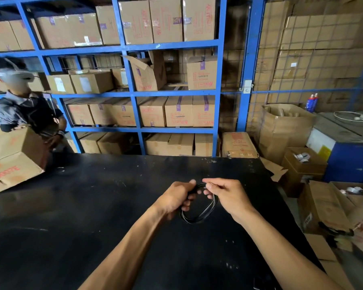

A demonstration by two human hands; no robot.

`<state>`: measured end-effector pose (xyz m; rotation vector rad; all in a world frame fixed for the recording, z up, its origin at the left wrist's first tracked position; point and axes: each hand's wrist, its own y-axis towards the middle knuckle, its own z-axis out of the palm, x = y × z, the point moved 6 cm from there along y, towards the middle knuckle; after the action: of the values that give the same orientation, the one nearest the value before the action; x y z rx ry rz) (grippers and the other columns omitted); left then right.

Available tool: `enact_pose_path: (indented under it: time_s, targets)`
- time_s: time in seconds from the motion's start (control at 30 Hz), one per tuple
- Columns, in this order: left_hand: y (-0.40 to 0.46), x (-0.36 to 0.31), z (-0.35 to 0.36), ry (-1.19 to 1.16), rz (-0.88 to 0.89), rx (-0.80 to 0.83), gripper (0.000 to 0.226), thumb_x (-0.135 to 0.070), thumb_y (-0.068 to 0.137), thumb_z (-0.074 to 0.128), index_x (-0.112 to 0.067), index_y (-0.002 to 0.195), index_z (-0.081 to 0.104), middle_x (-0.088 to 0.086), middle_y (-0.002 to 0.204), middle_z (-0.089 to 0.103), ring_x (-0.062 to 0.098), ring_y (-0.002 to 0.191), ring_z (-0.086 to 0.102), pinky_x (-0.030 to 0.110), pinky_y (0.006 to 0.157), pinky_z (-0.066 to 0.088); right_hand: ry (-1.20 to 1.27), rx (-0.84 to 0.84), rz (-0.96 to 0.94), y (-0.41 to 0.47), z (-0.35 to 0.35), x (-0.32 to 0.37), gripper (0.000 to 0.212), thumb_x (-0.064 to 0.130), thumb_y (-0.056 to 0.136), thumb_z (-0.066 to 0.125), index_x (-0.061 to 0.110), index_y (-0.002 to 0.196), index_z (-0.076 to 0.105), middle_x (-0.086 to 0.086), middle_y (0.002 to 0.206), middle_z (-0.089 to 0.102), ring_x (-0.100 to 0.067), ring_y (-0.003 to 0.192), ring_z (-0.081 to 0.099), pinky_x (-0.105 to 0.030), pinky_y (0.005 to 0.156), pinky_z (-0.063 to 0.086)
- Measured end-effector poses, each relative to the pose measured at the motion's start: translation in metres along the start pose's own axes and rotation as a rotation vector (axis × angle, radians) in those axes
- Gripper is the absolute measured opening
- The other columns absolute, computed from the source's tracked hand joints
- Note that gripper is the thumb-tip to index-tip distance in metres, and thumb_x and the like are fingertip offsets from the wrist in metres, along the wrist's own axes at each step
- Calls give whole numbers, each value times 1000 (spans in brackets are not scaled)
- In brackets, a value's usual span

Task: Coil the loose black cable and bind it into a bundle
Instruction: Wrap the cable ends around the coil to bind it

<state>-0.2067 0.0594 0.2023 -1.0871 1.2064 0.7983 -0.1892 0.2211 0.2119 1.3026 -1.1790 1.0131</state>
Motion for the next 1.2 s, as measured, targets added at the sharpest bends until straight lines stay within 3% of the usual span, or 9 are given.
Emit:
enact_pose_path:
  time_s: [0.1,0.27,0.43,0.53,0.67,0.77,0.9,1.07,1.2]
  targets:
    - [7,24,9,41,-89,-28,35,-31,104,44,-11,81,61,-7,51,38,8,41,26,21,38,21,-90,-17,44,-6,-5,-20,30,-3,95,64,22,97,81,-2,86,79,-16,80,76,-21,67,60]
    - [18,66,31,-24,-166,-107,36,-25,103,48,-11,73,61,-9,45,40,6,37,28,19,35,20,-82,48,227,-13,-22,-56,21,-6,96,62,-1,112,75,-26,105,75,-21,83,74,-20,69,62]
    - [33,102,52,23,-173,-115,34,-22,101,51,-9,71,62,-3,53,42,8,38,30,19,36,21,-116,74,366,-30,-50,-91,18,10,97,66,13,112,77,-13,109,78,-23,101,74,-35,92,59]
    - [40,131,59,47,-217,-103,35,-21,101,51,-10,69,62,-4,51,41,7,36,30,19,35,21,-203,29,478,-44,-78,-126,17,23,96,67,17,107,79,-5,103,79,-19,99,74,-33,87,58]
    - [49,176,61,63,-303,-77,33,-23,99,52,-10,71,63,-8,48,42,7,38,31,21,35,23,-647,88,528,-73,-121,-176,23,13,90,68,18,108,81,4,106,77,-11,103,68,-21,88,49]
    - [56,204,64,62,-359,-56,32,-24,99,52,-11,72,63,-9,49,40,7,38,29,22,36,23,-911,213,592,-96,-137,-216,37,3,89,65,21,121,74,-8,130,66,-25,118,62,-32,100,51]
    - [64,225,70,55,-400,-26,31,-23,99,51,-11,73,62,-6,52,34,8,40,25,21,38,20,-1113,310,582,-110,-143,-248,43,10,89,68,26,129,66,-7,132,54,-28,120,57,-40,99,51]
    - [73,232,73,22,-425,-18,31,-22,100,50,-10,74,60,-5,54,32,9,43,23,22,40,19,-1091,303,579,-102,-150,-266,17,15,95,65,20,106,76,-6,115,73,-25,105,68,-38,91,55]
    - [75,235,75,4,-433,-29,31,-21,101,50,-10,73,60,-6,52,32,10,43,23,22,41,19,-883,291,637,-94,-158,-276,19,7,97,62,13,108,76,-7,107,76,-19,95,73,-26,81,58]
